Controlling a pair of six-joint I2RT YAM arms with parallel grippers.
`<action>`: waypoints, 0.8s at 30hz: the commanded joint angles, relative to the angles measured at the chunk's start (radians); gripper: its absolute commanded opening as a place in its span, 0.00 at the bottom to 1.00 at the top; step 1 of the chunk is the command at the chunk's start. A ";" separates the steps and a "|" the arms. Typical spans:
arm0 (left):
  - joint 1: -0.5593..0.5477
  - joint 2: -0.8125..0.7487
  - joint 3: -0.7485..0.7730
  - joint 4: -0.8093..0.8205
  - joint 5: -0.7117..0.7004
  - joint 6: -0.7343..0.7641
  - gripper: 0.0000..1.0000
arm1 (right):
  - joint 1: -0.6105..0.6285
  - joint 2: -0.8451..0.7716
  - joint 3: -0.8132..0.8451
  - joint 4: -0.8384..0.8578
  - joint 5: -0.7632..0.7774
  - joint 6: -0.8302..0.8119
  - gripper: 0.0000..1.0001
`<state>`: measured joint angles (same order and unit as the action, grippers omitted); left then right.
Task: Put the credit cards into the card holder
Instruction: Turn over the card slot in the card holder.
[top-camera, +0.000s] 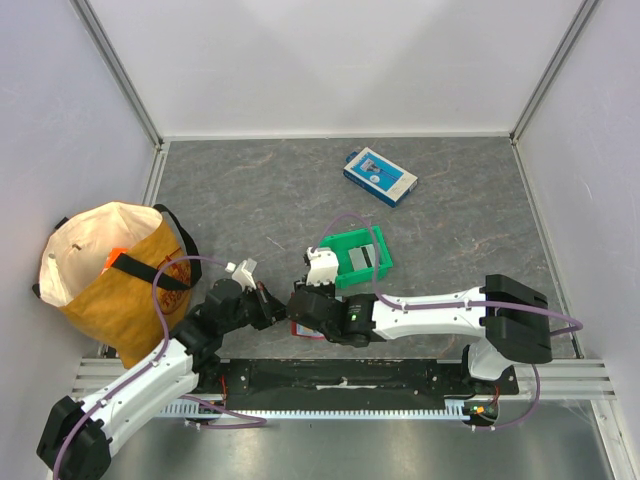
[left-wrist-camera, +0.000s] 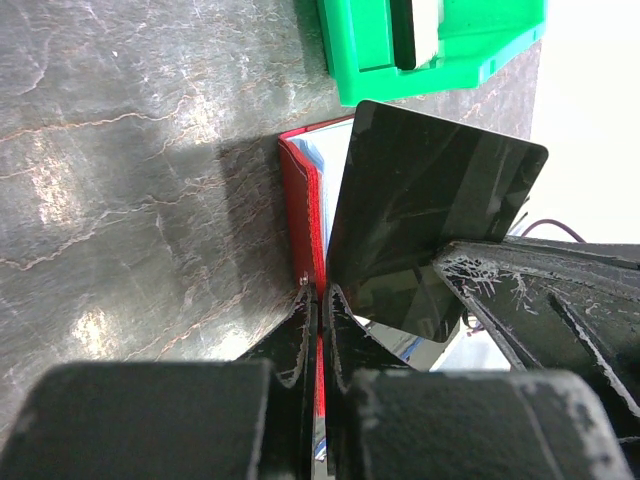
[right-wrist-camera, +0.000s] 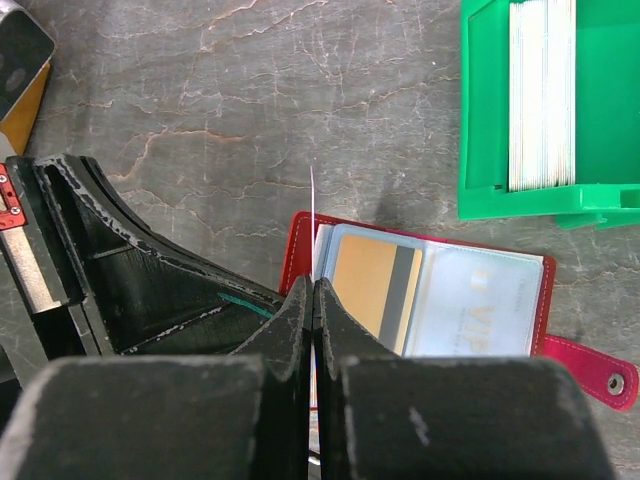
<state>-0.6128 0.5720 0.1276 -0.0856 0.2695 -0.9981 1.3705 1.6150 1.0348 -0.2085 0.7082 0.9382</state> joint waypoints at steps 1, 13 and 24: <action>-0.001 -0.006 0.017 0.030 0.014 -0.016 0.02 | -0.001 -0.012 0.028 -0.032 0.034 0.002 0.00; 0.001 -0.003 0.014 0.009 -0.007 -0.007 0.02 | -0.001 -0.081 -0.010 -0.068 0.054 -0.013 0.00; 0.001 -0.017 0.018 -0.014 -0.013 0.001 0.02 | -0.002 -0.102 -0.033 -0.127 0.074 -0.006 0.00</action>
<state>-0.6128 0.5716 0.1276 -0.0948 0.2638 -0.9977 1.3705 1.5539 1.0214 -0.2947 0.7231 0.9264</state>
